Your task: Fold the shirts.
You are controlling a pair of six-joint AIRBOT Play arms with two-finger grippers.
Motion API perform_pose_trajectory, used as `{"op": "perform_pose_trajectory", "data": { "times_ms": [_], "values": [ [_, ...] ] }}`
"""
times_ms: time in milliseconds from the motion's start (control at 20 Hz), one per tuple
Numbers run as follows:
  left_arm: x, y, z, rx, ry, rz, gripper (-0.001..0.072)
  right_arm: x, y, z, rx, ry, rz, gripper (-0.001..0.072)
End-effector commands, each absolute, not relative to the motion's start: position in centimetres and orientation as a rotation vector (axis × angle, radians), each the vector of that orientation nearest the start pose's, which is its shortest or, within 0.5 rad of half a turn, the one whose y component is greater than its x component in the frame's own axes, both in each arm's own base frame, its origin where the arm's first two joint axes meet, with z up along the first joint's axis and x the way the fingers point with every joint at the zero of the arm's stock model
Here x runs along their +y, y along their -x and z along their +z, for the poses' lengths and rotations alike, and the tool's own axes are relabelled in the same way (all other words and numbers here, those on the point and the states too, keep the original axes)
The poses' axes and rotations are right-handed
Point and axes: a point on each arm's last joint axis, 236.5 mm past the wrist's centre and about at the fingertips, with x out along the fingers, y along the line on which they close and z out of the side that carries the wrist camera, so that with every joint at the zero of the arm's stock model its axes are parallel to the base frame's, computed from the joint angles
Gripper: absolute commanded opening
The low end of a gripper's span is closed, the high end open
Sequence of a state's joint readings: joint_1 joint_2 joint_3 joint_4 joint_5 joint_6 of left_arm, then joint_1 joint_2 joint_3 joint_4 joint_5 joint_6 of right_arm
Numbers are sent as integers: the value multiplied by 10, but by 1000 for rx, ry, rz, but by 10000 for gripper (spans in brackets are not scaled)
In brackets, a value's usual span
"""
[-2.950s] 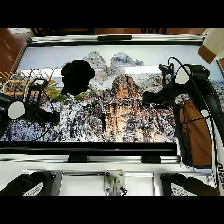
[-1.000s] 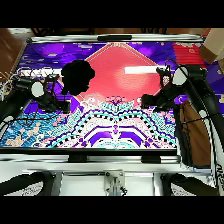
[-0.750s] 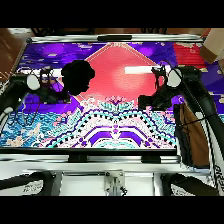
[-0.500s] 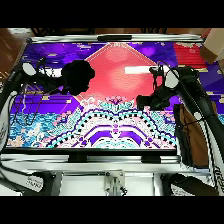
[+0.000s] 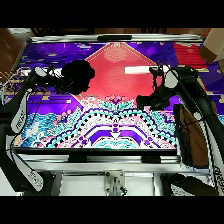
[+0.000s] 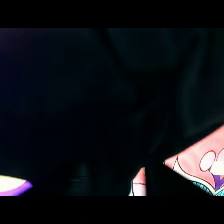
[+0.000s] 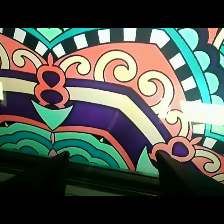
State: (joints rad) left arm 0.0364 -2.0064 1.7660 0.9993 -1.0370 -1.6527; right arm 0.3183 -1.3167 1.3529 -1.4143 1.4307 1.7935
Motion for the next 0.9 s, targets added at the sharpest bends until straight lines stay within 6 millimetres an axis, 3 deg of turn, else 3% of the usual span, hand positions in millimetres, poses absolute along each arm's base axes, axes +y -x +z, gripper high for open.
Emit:
{"op": "perform_pose_trajectory", "data": {
  "times_ms": [0,50,150,200,300,400,500,600,700,800,850],
  "values": [
    [-96,-565,-83,1233,694,-181,79,151,-348,50,1390,-90,219,647],
    [-103,-565,-69,1212,679,-248,33,153,-356,52,1353,-99,223,648],
    [-112,-569,-22,1135,606,-345,32,156,-365,55,1312,-105,231,647],
    [-116,-571,16,1061,548,-391,32,155,-363,57,1318,-95,237,647],
    [-127,-560,111,882,425,-474,32,146,-355,71,1326,-54,229,647],
    [-141,-523,217,690,329,-542,32,126,-350,102,1262,7,189,647],
    [-160,-460,324,487,261,-610,32,100,-343,151,1134,51,135,648],
    [-178,-389,398,330,206,-681,32,76,-329,204,974,62,90,647],
    [-198,-319,444,219,173,-774,32,65,-302,245,852,32,93,647],
    [-216,-277,453,209,199,-854,32,60,-277,270,777,-18,102,647],
    [-226,-264,446,244,229,-890,32,56,-267,277,758,-32,100,647]
  ]
}}
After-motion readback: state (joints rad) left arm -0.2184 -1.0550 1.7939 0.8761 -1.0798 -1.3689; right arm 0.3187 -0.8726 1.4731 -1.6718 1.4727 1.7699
